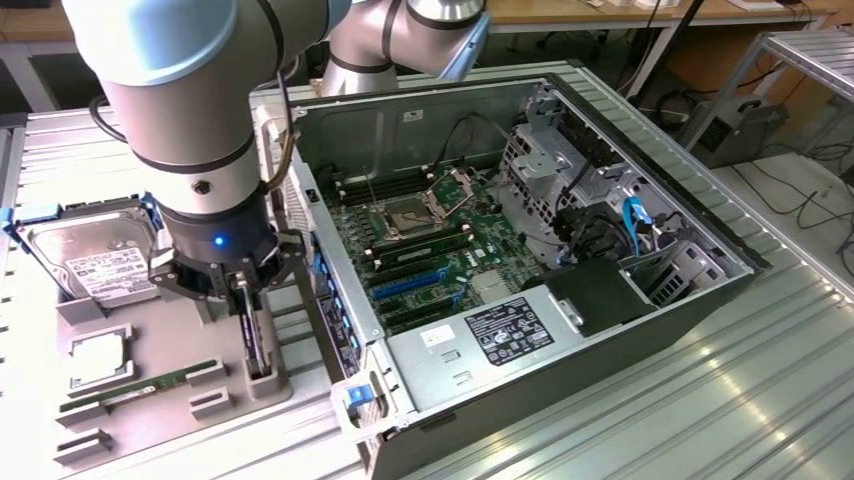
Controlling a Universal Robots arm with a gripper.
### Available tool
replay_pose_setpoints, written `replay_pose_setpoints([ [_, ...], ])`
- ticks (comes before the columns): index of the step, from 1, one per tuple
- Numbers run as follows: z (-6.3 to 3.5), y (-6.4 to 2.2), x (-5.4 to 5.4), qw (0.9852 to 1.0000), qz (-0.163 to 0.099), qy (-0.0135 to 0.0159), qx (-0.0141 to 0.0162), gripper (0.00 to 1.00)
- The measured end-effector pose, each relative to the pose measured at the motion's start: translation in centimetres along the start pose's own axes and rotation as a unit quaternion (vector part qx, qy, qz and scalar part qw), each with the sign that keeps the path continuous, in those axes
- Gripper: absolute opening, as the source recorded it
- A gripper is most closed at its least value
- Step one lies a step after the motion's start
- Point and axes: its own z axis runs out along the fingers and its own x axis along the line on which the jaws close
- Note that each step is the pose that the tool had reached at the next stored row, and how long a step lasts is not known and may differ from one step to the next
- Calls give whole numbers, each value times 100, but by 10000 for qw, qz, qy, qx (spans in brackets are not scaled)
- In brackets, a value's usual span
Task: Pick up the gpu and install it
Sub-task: 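Pick up the gpu and move the gpu toward the slot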
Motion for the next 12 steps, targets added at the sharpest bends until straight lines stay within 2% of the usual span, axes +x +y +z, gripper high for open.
replay_pose_setpoints([
  [9,-18,0,0,9992,-398,17,-17,26],
  [11,-28,1,0,9990,-455,20,-32,26],
  [12,-35,1,0,9989,-462,21,-52,26],
])
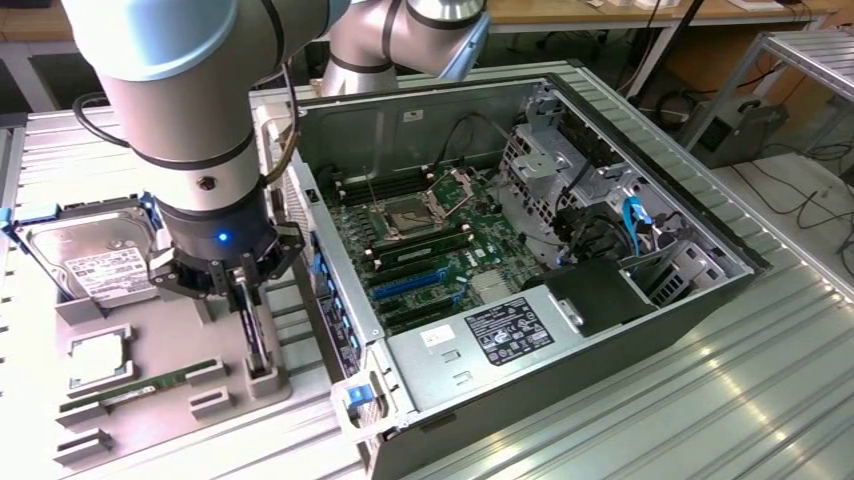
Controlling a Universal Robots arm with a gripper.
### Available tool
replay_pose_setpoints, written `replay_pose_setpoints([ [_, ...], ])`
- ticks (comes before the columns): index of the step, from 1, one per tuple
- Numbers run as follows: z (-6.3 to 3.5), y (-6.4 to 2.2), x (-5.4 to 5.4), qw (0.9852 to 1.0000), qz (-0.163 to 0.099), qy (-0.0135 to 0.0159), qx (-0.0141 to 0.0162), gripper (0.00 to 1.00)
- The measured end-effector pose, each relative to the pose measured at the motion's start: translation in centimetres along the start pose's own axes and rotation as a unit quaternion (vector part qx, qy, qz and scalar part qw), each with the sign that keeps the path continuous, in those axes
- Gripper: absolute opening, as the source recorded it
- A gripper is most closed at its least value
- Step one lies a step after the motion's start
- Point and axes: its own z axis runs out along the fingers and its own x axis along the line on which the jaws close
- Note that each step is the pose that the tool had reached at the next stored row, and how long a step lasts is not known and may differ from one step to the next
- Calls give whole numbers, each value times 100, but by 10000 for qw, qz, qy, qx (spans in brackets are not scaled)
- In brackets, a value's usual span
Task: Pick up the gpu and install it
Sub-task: 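Pick up the gpu and move the gpu toward the slot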
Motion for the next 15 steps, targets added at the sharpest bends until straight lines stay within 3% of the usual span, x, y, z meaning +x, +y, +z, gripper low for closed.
replay_pose_setpoints([
  [8,-98,5,0,9999,-13,-2,-143,26],
  [11,-200,10,0,9998,-13,-3,-222,26],
  [15,-320,15,-1,9995,-14,-5,-301,26],
])
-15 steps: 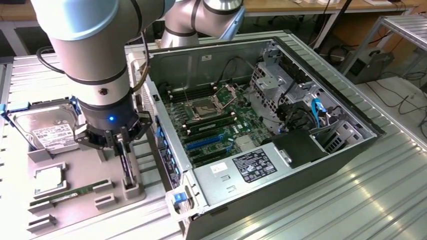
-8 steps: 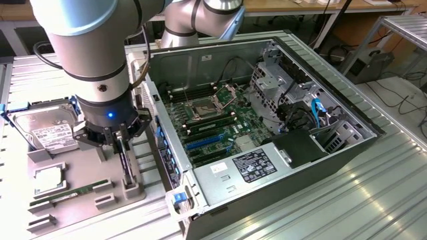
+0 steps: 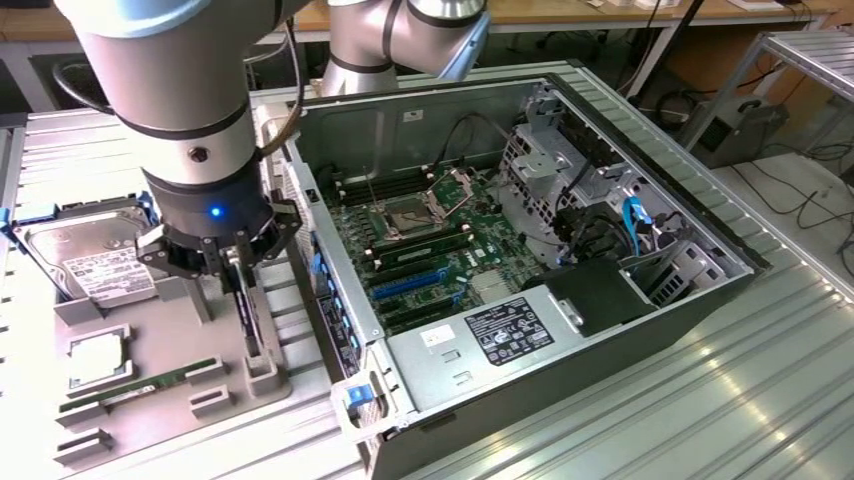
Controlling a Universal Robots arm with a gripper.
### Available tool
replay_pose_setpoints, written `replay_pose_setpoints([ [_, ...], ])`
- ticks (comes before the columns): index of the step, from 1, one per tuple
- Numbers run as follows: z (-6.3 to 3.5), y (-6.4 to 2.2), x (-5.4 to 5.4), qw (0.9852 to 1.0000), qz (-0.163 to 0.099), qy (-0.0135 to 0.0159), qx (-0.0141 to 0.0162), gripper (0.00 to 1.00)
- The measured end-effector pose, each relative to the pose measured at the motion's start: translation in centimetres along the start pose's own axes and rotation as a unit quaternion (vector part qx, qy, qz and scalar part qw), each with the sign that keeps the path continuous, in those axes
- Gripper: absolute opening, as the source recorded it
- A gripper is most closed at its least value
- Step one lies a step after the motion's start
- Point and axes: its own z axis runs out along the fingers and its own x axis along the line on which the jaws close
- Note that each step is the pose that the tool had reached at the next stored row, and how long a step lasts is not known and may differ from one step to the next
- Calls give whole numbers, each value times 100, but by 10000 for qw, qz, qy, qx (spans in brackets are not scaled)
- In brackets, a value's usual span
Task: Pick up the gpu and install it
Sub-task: 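Pick up the gpu and move the gpu toward the slot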
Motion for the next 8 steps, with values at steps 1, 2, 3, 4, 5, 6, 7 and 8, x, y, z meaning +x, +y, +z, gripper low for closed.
replay_pose_setpoints([
  [1,-25,3,0,10000,0,0,-13,26],
  [2,-61,5,0,10000,0,0,-27,26],
  [3,-89,8,0,10000,-1,-1,-40,26],
  [4,-122,11,-1,10000,-1,-1,-52,26],
  [5,-152,13,-1,10000,-2,-1,-61,26],
  [6,-187,16,-1,10000,-3,-1,-72,26],
  [7,-239,20,-1,10000,-3,0,-85,26],
  [8,-286,23,-2,10000,-4,-1,-94,26],
])
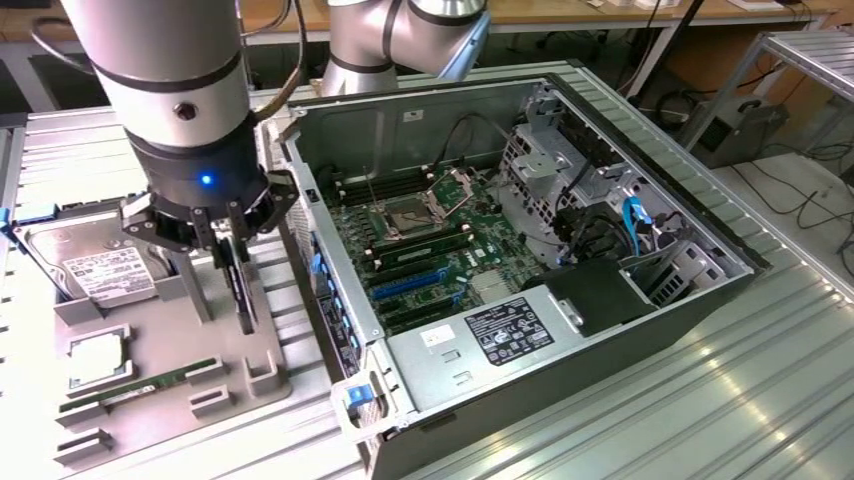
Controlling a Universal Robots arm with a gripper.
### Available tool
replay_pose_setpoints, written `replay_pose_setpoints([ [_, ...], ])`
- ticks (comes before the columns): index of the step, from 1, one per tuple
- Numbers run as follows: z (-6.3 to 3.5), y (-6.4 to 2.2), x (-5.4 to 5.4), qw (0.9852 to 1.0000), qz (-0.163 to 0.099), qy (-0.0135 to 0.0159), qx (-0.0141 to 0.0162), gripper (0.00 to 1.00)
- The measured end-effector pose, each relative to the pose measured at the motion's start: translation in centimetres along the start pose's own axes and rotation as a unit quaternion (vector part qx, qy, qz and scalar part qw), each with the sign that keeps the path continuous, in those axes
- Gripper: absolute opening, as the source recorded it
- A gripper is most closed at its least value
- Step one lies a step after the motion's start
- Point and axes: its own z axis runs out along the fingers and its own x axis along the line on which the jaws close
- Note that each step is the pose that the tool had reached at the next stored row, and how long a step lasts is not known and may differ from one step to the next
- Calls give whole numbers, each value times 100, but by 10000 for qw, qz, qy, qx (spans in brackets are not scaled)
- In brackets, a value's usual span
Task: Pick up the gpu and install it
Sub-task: 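Pick up the gpu and move the gpu toward the slot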
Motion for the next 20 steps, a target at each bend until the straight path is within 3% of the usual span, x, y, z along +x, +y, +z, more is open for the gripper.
replay_pose_setpoints([
  [5,-237,14,-8,10000,-6,0,-24,26],
  [10,-559,-7,-45,10000,-19,1,-39,26],
  [12,-707,-31,-89,10000,-24,2,-52,26],
  [20,-1099,-102,-269,9999,-30,2,-101,26],
])
